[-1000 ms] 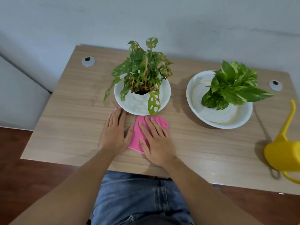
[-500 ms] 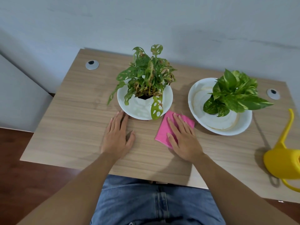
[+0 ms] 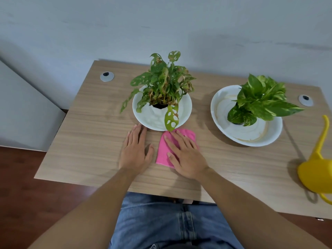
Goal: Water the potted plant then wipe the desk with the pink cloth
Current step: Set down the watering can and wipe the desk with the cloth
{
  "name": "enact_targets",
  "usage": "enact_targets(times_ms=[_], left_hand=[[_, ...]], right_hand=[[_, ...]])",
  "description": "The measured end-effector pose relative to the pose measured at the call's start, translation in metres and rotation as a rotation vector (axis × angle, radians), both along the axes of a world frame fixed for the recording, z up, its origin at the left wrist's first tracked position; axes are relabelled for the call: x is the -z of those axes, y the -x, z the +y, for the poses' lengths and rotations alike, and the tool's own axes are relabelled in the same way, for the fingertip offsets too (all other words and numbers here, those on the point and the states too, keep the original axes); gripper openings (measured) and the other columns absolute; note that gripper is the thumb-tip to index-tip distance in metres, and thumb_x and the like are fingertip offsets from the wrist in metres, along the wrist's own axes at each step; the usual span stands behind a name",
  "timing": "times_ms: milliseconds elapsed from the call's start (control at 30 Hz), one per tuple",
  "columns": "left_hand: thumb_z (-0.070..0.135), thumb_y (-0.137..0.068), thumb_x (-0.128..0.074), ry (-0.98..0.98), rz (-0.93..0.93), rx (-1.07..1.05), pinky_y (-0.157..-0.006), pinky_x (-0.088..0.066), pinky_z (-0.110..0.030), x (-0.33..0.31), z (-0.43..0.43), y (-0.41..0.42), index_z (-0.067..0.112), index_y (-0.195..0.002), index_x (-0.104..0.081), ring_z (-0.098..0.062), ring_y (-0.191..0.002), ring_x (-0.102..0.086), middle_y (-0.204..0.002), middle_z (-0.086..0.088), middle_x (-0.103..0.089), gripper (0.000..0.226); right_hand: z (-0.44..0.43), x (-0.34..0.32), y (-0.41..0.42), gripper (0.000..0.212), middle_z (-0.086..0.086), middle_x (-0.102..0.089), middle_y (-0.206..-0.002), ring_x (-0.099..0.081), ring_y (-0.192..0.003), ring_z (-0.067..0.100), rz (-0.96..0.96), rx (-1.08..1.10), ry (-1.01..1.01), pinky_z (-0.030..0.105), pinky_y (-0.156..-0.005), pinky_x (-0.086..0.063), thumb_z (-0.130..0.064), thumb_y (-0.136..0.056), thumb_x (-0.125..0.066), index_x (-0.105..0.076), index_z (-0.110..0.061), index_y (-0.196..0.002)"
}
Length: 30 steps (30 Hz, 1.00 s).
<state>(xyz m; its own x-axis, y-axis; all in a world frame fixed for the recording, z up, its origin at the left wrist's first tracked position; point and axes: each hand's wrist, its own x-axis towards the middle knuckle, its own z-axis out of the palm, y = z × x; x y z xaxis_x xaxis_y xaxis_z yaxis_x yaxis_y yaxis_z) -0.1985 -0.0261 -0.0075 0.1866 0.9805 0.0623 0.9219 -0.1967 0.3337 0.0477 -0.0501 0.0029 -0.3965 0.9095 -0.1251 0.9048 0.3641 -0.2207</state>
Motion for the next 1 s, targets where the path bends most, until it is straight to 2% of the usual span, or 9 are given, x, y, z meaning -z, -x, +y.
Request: enact_targets(times_ms=[100, 300, 467, 567, 767, 900, 1000], left_hand=[[0.045, -0.109, -0.047, 0.004, -0.005, -0.011, -0.14, -0.012, -0.044, 0.001, 0.0, 0.0, 0.016, -0.175, -0.023, -0.021, -0.171, -0.013, -0.182, -0.007, -0.023, 0.076], [0.047, -0.11, -0.039, 0.002, 0.02, 0.009, -0.14, -0.01, -0.044, 0.005, -0.002, 0.003, 0.015, -0.175, -0.021, -0.021, -0.172, -0.011, -0.183, -0.008, -0.02, 0.075], [0.046, -0.109, -0.041, -0.015, 0.023, 0.001, -0.14, -0.012, -0.046, 0.003, -0.001, 0.002, 0.012, -0.174, -0.025, -0.024, -0.172, -0.014, -0.181, -0.01, -0.024, 0.075], [0.045, -0.108, -0.043, -0.017, 0.024, -0.008, -0.14, -0.012, -0.045, 0.004, -0.001, 0.001, 0.012, -0.173, -0.027, -0.024, -0.171, -0.015, -0.181, -0.009, -0.024, 0.074], [0.044, -0.109, -0.048, -0.019, 0.014, -0.016, -0.14, -0.012, -0.044, 0.003, -0.001, 0.0, 0.014, -0.173, -0.026, -0.023, -0.171, -0.015, -0.181, -0.007, -0.024, 0.074], [0.043, -0.109, -0.048, -0.018, 0.005, -0.015, -0.14, -0.009, -0.043, 0.002, -0.001, 0.0, 0.015, -0.174, -0.025, -0.022, -0.171, -0.014, -0.182, -0.007, -0.023, 0.075], [0.044, -0.109, -0.046, -0.019, 0.006, -0.005, -0.14, -0.009, -0.043, 0.002, -0.002, 0.0, 0.015, -0.174, -0.024, -0.022, -0.171, -0.014, -0.182, -0.007, -0.022, 0.075]], right_hand=[[0.0, 0.0, 0.012, 0.062, 0.001, -0.003, -0.185, 0.002, -0.171, 0.024, 0.003, -0.075, 0.002, 0.051, -0.137, -0.003, -0.053, -0.117, -0.022, -0.006, -0.041, -0.176], [-0.012, -0.001, -0.019, 0.062, -0.006, 0.008, -0.185, 0.013, -0.17, 0.018, 0.028, -0.054, 0.003, 0.047, -0.137, 0.003, -0.057, -0.118, -0.021, 0.001, -0.045, -0.175], [-0.003, 0.004, -0.076, 0.076, -0.005, 0.015, -0.184, 0.016, -0.169, 0.015, 0.026, 0.167, 0.039, 0.049, -0.138, -0.003, -0.062, -0.116, -0.018, 0.016, -0.028, -0.175], [0.017, 0.006, -0.086, 0.077, -0.004, 0.013, -0.184, 0.012, -0.17, 0.014, 0.0, 0.241, 0.055, 0.046, -0.138, -0.006, -0.06, -0.115, -0.017, 0.014, -0.022, -0.175], [0.054, 0.006, -0.045, 0.078, 0.007, 0.013, -0.184, 0.011, -0.17, 0.021, -0.039, 0.318, 0.063, 0.046, -0.138, 0.0, -0.053, -0.113, -0.013, 0.011, -0.01, -0.175], [0.045, 0.008, -0.016, 0.08, 0.011, 0.016, -0.183, 0.014, -0.17, 0.025, -0.011, 0.387, 0.078, 0.048, -0.138, 0.002, -0.055, -0.112, -0.009, 0.015, -0.008, -0.173], [0.024, 0.01, -0.017, 0.081, 0.01, 0.015, -0.183, 0.013, -0.17, 0.025, 0.001, 0.329, 0.054, 0.047, -0.138, 0.002, -0.058, -0.113, -0.01, 0.013, -0.009, -0.174]])
